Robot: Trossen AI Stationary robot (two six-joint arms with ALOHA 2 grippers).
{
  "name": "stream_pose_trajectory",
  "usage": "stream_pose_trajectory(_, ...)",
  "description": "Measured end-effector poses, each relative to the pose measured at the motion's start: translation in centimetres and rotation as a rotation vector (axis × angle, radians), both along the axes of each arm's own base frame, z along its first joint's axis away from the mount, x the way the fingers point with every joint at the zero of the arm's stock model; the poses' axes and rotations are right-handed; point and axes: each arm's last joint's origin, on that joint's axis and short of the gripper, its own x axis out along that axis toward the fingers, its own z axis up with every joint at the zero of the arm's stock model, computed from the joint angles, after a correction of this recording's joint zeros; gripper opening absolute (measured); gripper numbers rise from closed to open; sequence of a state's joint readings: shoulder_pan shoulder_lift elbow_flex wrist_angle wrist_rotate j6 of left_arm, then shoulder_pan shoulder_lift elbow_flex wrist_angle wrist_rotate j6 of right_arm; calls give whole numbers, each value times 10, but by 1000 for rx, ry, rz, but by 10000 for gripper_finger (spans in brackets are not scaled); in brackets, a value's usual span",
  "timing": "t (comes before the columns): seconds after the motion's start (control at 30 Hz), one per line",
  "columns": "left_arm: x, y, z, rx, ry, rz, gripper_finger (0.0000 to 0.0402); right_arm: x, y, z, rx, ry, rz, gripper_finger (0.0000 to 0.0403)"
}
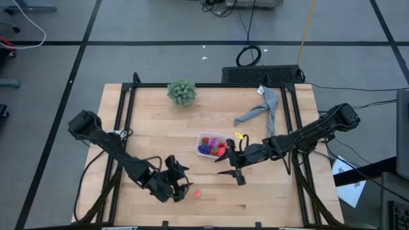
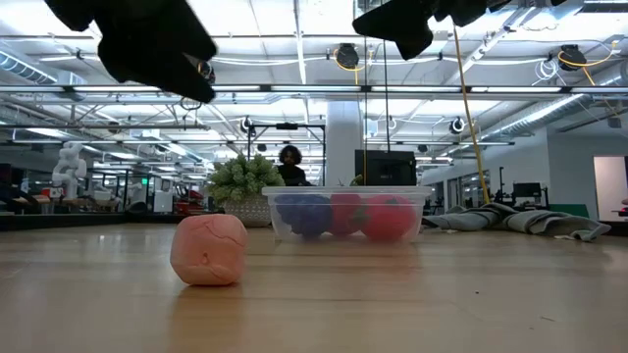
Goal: Pick and placing Produce into tupperware
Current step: Put the peach into the transparent container
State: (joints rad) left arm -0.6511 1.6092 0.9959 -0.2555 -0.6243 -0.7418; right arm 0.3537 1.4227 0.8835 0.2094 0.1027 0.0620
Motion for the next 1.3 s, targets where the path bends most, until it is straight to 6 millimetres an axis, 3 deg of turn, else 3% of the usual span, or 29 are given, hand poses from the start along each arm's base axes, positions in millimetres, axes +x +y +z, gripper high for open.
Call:
stream_pose_trajectory(0.27,22,-18,-48,-4,-2,-6,308,-2,0,3,-24,-18,14,219)
stream_pose_trajectory(0.4,29,-21,-62,-27,-17,8,308,-2,0,4,-37,-26,20,219)
stream_pose_trajectory(1.3,35,-17,-55,-88,-76,54,308,-2,0,4,8,-9,0,219)
